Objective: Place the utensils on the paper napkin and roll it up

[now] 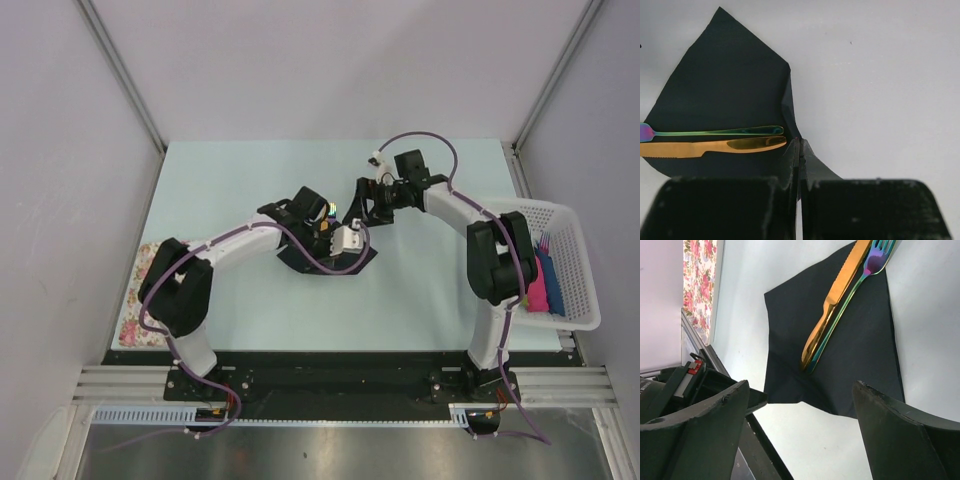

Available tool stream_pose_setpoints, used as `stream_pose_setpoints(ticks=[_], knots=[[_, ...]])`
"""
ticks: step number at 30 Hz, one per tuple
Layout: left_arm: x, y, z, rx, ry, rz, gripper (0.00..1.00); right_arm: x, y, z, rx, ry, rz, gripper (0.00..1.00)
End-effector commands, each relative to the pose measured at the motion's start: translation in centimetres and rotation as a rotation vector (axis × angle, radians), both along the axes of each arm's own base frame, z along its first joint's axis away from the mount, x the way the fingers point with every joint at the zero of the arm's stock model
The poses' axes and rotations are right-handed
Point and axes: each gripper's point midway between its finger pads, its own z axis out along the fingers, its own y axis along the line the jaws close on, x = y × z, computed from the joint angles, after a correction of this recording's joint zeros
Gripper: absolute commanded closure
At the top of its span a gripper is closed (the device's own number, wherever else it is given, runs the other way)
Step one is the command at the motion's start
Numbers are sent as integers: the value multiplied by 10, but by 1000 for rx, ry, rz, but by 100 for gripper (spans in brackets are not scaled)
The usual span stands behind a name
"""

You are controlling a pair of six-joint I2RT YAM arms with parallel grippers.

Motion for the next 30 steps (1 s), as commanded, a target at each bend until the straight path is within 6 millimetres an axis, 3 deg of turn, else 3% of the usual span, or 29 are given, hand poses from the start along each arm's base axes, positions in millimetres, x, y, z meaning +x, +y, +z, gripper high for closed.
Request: stream_pose_setpoints(ticks=[1, 7, 18, 30], knots=[[11, -5, 2, -30, 16, -3, 100, 3, 4, 0, -3, -12, 17, 13], [34, -5, -7, -30, 58, 56, 100, -2, 6, -11, -16, 31, 5, 30], [66, -5, -14, -38, 81, 136, 100, -26, 11, -35, 46, 170, 22, 33], [84, 0, -22, -33, 73, 199, 100, -43, 13, -46, 119, 270, -9, 51]])
